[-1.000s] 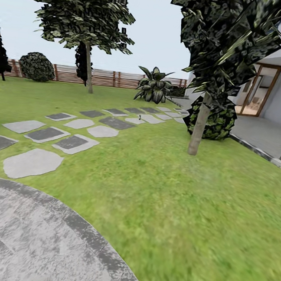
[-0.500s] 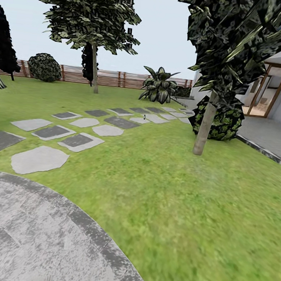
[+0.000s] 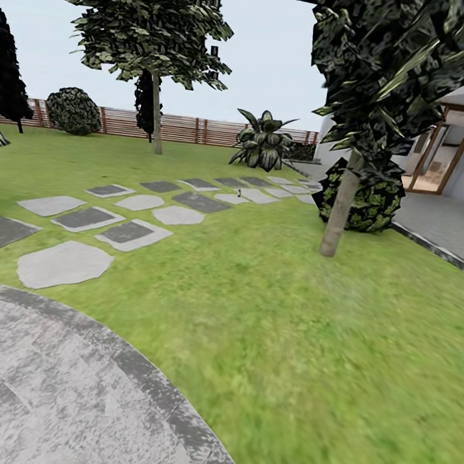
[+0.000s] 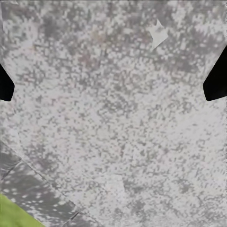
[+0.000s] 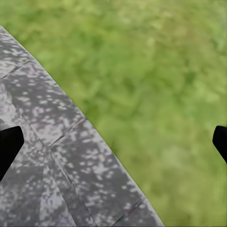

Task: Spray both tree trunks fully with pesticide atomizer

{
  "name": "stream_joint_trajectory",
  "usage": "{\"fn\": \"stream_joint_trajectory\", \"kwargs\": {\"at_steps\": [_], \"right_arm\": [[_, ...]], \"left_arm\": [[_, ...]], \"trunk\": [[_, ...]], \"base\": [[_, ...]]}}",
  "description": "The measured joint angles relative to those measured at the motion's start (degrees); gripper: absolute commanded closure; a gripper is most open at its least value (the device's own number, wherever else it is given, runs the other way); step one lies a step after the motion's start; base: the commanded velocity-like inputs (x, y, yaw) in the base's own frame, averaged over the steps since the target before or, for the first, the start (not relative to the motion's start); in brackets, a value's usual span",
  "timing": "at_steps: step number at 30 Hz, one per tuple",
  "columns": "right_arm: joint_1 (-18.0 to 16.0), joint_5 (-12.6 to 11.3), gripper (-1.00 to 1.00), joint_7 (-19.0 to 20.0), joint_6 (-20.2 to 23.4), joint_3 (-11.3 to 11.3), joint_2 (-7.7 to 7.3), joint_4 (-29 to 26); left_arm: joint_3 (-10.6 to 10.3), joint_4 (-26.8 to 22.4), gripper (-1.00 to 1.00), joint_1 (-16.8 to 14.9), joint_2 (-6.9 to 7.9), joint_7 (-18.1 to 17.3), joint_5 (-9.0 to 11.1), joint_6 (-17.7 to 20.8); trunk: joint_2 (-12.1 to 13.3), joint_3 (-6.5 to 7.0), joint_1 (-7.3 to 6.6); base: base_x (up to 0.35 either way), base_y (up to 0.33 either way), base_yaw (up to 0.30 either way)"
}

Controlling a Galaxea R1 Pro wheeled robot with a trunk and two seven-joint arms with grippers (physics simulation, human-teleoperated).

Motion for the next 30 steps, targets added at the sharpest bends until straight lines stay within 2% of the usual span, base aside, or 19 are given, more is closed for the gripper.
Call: {"fn": "stream_joint_trajectory", "kwargs": {"at_steps": [18, 30], "right_arm": [[0.0, -0.1, -1.0, 0.0, -0.1, 0.0, 0.04, -0.1], [0.0, -0.1, -1.0, 0.0, -0.1, 0.1, 0.17, 0.1]], "left_arm": [[0.1, 0.0, -1.0, 0.0, 0.1, 0.4, 0.0, 0.0], [0.0, 0.0, -1.0, 0.0, 0.12, 0.5, -0.1, -0.2]], "trunk": [[0.0, -0.04, 0.0], [0.0, -1.0, 0.0]], "base": [[0.281, 0.235, 0.0], [0.281, 0.238, 0.0]]}}
